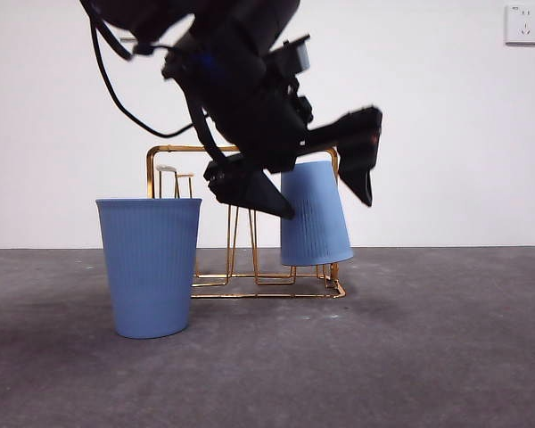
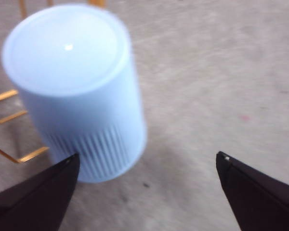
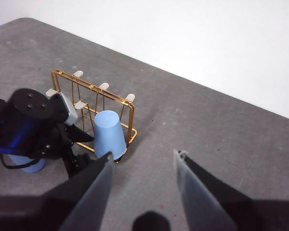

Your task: Pick up cup 1,put cup 1 in the cup rack,pick up cup 2,put cup 2 in the cup rack

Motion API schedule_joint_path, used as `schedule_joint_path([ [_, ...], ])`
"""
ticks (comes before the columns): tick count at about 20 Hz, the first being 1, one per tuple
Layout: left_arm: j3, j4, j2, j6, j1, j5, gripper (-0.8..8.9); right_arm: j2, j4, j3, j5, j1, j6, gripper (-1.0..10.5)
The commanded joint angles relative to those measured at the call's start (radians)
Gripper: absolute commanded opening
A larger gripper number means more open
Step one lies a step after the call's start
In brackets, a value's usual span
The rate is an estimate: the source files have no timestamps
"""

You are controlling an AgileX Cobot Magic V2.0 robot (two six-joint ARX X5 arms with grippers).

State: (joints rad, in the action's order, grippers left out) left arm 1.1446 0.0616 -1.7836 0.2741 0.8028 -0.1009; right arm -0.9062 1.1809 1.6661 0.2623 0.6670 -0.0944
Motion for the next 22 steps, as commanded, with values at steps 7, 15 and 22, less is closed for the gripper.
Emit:
schedule_joint_path([
  [7, -0.002, -0.132, 0.094, 0.119, 0.012, 0.211, 4.71, -0.012, -0.006, -0.005, -0.002, 0.000, -0.003, 2.2],
  [15, -0.002, -0.183, 0.285, 0.127, 0.018, 0.397, 4.71, -0.036, -0.003, -0.005, -0.050, 0.000, 0.023, 2.2],
  [22, -0.002, -0.263, 0.599, 0.105, 0.003, 0.385, 4.71, -0.123, -0.008, -0.005, -0.150, 0.000, 0.071, 2.2],
])
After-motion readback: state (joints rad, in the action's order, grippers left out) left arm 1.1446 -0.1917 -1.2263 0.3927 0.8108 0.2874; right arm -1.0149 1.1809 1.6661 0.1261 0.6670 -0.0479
